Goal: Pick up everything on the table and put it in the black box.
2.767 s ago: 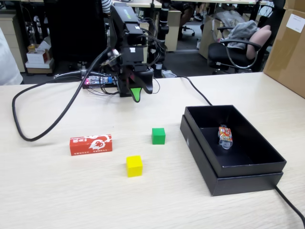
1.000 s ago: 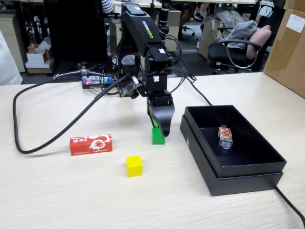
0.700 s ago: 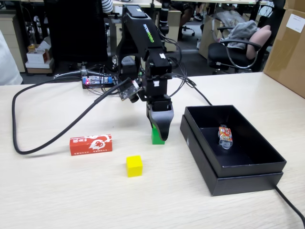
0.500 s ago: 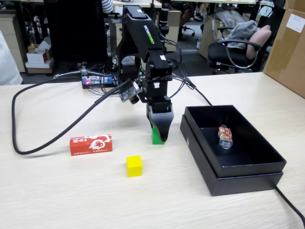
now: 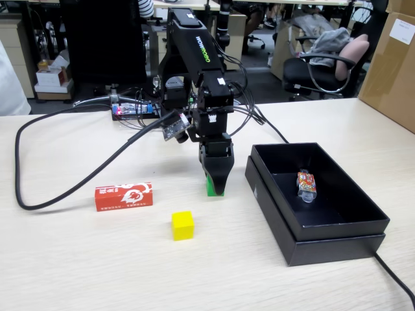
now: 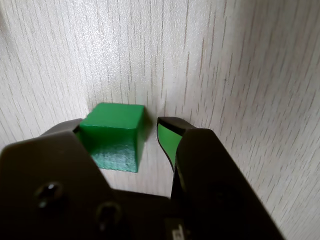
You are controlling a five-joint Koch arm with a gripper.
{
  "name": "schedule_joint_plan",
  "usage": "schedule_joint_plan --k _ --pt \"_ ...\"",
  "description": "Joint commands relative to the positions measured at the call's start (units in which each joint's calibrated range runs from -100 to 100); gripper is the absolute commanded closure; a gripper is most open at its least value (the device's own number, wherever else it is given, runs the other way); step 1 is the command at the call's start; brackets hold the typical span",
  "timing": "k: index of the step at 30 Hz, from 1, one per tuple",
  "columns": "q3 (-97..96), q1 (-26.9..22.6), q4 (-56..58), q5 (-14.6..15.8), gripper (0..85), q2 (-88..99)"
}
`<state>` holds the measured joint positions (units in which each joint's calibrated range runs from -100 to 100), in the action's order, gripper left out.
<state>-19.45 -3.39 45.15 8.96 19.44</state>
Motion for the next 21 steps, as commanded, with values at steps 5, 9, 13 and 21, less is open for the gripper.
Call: schedule_joint_plan --k 5,9,13,21 --pt "2.86 0.54 0.34 0.39 65.7 0.47" --pt "3.5 0.73 0.25 0.63 71.8 0.81" --pt "6.22 0.88 2.5 0.63 71.8 4.71" --pt "9.48 -1.81 7.59 1.12 71.8 26.51"
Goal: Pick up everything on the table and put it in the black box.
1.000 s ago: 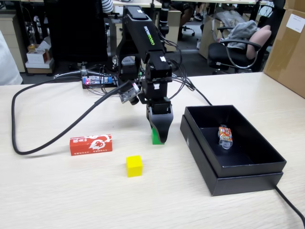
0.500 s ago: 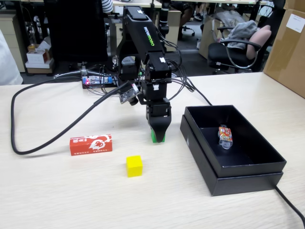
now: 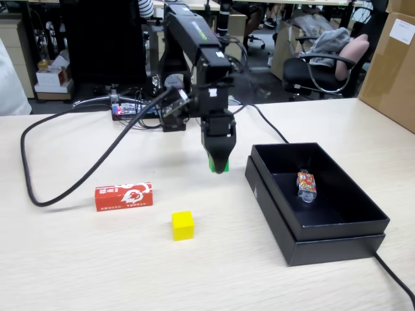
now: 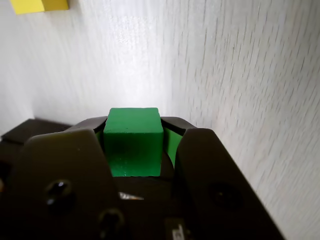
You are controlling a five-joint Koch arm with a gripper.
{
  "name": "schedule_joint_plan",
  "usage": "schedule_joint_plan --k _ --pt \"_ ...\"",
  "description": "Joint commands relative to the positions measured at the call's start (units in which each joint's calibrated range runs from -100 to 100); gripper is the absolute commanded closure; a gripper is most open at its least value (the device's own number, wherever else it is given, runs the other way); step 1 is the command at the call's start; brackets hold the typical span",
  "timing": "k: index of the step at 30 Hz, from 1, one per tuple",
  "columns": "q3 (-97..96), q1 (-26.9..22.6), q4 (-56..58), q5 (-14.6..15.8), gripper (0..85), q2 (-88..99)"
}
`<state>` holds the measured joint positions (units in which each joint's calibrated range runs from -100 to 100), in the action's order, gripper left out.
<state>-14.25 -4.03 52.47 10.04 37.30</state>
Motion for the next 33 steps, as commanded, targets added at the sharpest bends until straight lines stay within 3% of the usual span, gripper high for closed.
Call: schedule_joint_plan --k 1,6,12,22,33 --pt "4.27 -1.76 0.28 0.05 71.8 10.83" --pt "6.36 -6.2 0.28 0.2 71.8 18.06" --pt "13.79 -9.33 0.28 1.42 71.8 7.51" --pt "22.5 -10.4 0.19 1.9 71.7 -11.89" --pt "20.77 -10.26 0.19 1.86 70.8 -16.25"
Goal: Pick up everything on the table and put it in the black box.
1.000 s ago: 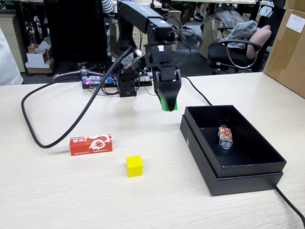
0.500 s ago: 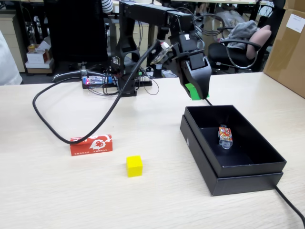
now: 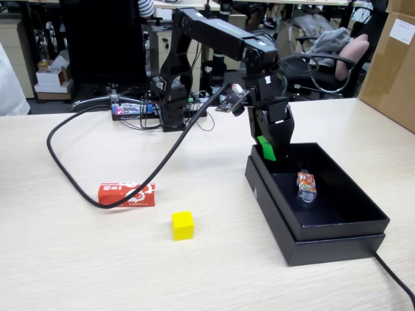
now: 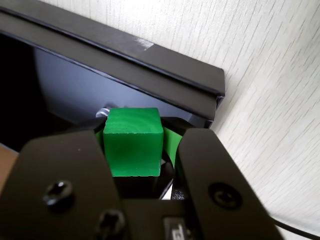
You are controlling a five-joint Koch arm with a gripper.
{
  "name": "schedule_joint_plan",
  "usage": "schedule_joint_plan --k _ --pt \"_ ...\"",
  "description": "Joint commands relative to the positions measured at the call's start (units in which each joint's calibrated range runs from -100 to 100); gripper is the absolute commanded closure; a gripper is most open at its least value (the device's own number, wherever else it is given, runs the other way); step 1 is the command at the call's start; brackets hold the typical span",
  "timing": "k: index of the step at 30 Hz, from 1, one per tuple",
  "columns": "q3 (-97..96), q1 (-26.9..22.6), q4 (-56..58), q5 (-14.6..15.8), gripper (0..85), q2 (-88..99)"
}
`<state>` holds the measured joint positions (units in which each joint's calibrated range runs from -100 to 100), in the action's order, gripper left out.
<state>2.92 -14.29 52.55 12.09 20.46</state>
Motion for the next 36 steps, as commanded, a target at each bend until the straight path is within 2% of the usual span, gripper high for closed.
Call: schedule_joint_plan --k 1,2,3,4,5,12,17,25,27,31,36 --pt "3.42 0.0 0.02 -0.24 68.6 0.6" --pt "3.24 0.0 0.02 -0.29 61.2 0.26" --pt "2.34 0.0 0.02 -0.73 45.9 -0.09" --pt "1.97 0.05 0.02 -1.07 40.3 -0.2" --pt "1.61 0.05 0.02 -1.22 39.1 -0.2" --pt "2.7 1.56 0.11 -1.81 39.1 2.55" --pt "1.97 4.49 0.19 -2.0 39.1 14.48" --pt "-16.07 10.84 0.19 -3.27 39.0 34.11" --pt "-26.68 13.53 0.19 -4.49 38.7 42.71" --pt "-31.93 18.22 0.11 -6.98 38.6 43.4" --pt "-35.02 21.64 -0.15 -9.23 38.6 43.17"
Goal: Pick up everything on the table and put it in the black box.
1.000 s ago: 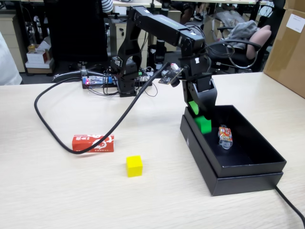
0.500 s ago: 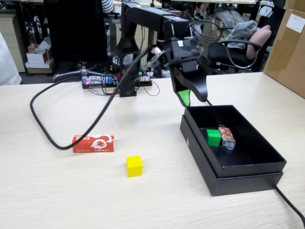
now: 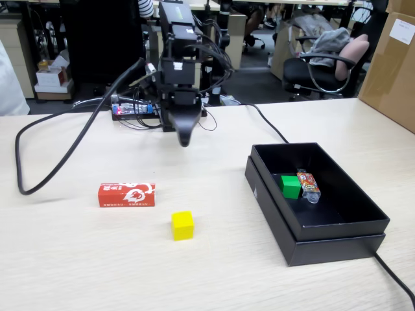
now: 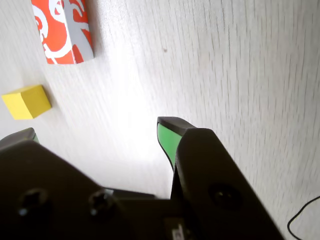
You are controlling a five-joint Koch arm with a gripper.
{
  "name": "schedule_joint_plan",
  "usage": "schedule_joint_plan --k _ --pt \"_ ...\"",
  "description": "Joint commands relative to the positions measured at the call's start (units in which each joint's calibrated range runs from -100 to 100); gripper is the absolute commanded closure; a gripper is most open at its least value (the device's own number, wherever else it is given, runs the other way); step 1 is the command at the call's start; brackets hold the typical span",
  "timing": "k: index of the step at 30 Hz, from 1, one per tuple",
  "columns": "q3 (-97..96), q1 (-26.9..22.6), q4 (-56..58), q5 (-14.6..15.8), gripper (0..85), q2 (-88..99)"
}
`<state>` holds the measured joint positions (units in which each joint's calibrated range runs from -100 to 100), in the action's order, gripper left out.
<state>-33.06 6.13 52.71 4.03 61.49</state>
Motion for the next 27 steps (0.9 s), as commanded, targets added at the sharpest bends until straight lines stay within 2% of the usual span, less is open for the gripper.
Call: schedule_joint_plan --k 1,4,10,27 --pt "0.42 1.81 -0.83 -1.61 38.6 2.02" --pt "-0.03 4.98 -5.07 -3.32 38.7 -1.2" --pt "8.67 7.96 -5.5 -4.3 38.7 -15.08" --pt "26.99 10.4 -5.5 -6.06 39.0 -41.36"
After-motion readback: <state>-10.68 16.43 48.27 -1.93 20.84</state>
